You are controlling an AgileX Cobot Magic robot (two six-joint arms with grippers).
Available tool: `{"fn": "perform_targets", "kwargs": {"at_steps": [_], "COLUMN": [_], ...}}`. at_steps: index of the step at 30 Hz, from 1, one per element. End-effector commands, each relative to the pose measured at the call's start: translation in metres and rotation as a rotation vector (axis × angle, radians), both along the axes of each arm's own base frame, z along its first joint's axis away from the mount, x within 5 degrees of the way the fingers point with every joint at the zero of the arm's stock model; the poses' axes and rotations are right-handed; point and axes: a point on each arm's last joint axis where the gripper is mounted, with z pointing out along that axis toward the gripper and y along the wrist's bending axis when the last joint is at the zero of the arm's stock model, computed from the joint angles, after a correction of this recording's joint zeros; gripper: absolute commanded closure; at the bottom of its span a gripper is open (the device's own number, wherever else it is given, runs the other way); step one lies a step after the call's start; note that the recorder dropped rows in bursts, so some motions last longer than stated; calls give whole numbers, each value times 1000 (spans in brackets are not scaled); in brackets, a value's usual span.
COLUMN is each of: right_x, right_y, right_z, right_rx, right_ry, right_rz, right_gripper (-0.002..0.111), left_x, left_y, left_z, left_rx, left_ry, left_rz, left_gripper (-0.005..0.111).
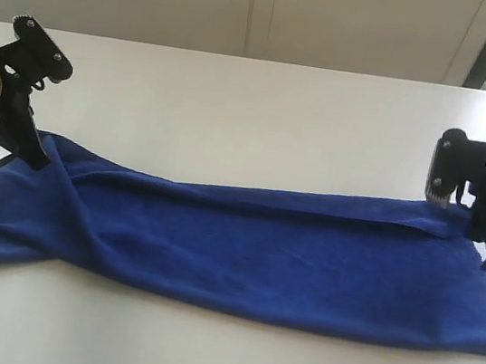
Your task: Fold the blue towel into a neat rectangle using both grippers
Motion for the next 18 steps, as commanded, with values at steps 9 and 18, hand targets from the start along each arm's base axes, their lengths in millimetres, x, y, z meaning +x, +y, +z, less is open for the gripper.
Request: {"fn": "perform_targets", "kwargs": {"at_steps": [9,18], "right_x": [-2,-1], "right_y": [-4,-3], "right_z": [-17,-28], "right_rx": [-209,-202], "right_ry": [-93,-85], "right_rz": [313,337], "right_gripper": [69,69], "left_x": [-1,-1], "left_y": [-2,-2], "left_z": [0,0], "left_rx": [-34,-38], "left_ry": [1,-2], "left_rz": [29,27], "left_gripper": [107,107]}}
